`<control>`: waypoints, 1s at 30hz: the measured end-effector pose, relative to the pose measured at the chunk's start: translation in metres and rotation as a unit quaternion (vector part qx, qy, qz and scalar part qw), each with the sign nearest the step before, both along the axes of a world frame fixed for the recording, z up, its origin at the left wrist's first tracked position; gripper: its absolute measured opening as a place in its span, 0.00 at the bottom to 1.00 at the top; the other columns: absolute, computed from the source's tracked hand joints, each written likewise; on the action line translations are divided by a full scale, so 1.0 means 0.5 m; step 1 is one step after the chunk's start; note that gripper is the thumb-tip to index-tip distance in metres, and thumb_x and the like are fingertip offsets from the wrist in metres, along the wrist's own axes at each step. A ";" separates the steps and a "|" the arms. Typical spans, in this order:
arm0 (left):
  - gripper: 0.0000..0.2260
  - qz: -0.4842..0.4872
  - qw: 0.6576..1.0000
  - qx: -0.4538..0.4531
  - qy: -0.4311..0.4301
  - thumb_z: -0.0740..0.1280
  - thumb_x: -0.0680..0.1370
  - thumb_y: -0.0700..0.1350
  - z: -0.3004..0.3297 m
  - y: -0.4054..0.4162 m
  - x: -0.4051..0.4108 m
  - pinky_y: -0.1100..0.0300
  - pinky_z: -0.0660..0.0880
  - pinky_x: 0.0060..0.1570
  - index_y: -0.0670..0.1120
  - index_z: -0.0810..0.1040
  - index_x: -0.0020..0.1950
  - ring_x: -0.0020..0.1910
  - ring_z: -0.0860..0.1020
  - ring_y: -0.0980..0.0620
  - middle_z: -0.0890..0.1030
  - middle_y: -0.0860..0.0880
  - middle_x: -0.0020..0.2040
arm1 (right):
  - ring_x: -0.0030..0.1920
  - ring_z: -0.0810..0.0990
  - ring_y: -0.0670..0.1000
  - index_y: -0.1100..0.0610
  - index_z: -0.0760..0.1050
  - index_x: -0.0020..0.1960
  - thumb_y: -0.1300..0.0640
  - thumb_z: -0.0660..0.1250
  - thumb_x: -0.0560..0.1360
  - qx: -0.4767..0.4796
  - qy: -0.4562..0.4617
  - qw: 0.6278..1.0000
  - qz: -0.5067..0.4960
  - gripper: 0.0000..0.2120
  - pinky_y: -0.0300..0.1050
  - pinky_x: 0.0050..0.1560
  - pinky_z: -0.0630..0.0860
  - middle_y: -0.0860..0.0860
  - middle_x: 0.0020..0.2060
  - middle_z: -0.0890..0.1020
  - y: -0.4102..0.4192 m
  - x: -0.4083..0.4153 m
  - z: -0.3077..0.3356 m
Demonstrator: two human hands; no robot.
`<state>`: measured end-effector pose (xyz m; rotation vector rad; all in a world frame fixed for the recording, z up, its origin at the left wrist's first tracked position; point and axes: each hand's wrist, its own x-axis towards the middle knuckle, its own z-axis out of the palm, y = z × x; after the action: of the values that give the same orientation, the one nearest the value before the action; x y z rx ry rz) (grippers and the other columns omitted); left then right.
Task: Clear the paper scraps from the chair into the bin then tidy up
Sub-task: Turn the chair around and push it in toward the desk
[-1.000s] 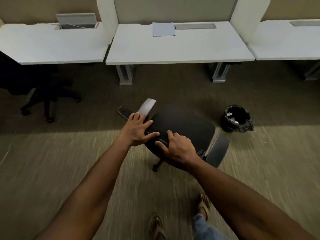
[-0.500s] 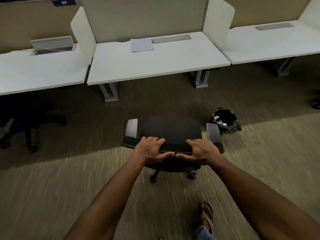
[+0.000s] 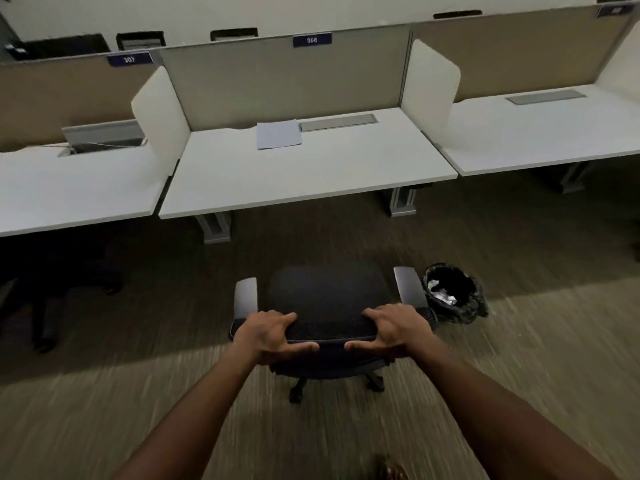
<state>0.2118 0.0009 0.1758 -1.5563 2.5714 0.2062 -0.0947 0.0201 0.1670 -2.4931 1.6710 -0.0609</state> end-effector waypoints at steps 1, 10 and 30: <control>0.43 0.007 1.000 -0.008 -0.001 0.47 0.65 0.87 0.000 -0.017 -0.010 0.49 0.79 0.48 0.56 0.77 0.58 0.47 0.82 0.47 0.83 0.50 0.48 | 0.47 0.83 0.57 0.48 0.77 0.54 0.10 0.46 0.61 -0.003 -0.001 1.000 0.005 0.49 0.50 0.41 0.69 0.51 0.46 0.85 -0.024 -0.009 0.002; 0.43 0.060 0.998 -0.029 0.016 0.47 0.64 0.87 -0.007 -0.174 -0.067 0.51 0.76 0.47 0.57 0.76 0.58 0.47 0.82 0.49 0.84 0.52 0.48 | 0.44 0.83 0.60 0.49 0.73 0.45 0.09 0.46 0.60 -0.012 -0.009 0.999 0.033 0.45 0.53 0.42 0.69 0.54 0.42 0.84 -0.222 -0.066 -0.016; 0.43 0.060 0.996 -0.046 0.048 0.46 0.62 0.88 -0.006 -0.628 -0.127 0.51 0.76 0.44 0.53 0.77 0.47 0.41 0.80 0.47 0.83 0.49 0.40 | 0.42 0.81 0.52 0.47 0.75 0.49 0.11 0.47 0.63 -0.009 0.024 0.999 0.038 0.43 0.48 0.41 0.68 0.47 0.42 0.84 -0.693 -0.126 -0.015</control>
<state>0.1485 -0.3133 0.1730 -1.7761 2.5951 0.1810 -0.1575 -0.3261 0.1597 -2.5890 1.5969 -0.0085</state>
